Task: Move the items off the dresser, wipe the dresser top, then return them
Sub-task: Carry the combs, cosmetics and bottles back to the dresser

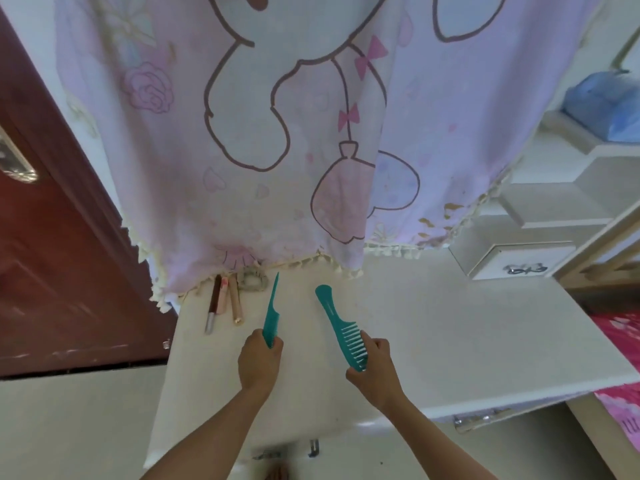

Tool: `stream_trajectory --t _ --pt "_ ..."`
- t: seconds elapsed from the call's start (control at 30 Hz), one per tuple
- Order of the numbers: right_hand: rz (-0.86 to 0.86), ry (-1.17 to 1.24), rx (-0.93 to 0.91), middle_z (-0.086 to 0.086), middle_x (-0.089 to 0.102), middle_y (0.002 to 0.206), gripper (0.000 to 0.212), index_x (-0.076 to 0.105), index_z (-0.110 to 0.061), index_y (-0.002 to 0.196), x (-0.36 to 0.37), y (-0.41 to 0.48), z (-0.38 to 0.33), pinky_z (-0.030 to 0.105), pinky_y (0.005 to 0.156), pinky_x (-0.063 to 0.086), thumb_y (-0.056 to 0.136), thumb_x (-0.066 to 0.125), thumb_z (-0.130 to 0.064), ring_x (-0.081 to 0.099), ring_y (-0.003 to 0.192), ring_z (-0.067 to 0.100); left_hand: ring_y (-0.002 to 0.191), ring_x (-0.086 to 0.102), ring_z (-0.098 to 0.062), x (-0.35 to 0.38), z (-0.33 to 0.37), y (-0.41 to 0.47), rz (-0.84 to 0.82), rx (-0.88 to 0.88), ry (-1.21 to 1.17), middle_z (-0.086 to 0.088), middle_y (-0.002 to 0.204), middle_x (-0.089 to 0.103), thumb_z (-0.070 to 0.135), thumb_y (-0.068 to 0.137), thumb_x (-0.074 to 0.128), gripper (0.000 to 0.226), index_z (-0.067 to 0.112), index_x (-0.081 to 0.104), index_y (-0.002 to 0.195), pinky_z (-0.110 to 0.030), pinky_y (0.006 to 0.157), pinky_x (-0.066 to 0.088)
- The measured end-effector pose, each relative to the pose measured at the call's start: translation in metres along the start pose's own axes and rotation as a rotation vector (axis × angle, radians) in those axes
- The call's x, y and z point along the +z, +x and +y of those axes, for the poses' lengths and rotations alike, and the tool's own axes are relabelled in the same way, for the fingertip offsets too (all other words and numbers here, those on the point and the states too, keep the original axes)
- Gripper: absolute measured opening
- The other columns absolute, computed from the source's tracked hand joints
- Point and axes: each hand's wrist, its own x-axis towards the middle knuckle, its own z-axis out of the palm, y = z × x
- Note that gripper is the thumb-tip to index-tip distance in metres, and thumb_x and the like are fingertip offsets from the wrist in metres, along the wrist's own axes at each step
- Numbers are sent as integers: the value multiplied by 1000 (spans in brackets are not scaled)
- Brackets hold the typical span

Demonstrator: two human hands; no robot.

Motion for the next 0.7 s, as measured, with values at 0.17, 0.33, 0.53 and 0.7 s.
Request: stream_trajectory --t 0.17,0.33,0.53,0.7 --pt "-33 -32 9 1 35 107 60 38 -18 129 -4 33 -8 8 61 45 77 63 -4 50 72 6 68 54 -17 7 16 34 9 30 345 -4 85 62 38 91 44 30 11 54 96 -26 56 39" --pt "-124 -45 8 1 35 108 65 35 -20 134 4 57 -12 11 67 46 77 63 -7 51 82 11 84 55 -17 14 14 46 23 113 526 0 93 62 43 91 40 34 14 55 102 -27 58 41" --pt "-190 -49 9 0 35 106 58 39 -19 129 11 80 -24 12 70 45 76 60 -9 51 82 12 85 53 -14 18 11 37 35 135 558 2 94 57 48 88 48 35 16 57 98 -23 54 37" --pt "-197 18 17 3 36 105 55 41 -20 126 29 84 -32 17 70 40 76 57 -5 46 71 3 53 56 -16 3 -19 21 158 374 508 2 61 61 37 73 46 33 14 68 65 -24 39 37"
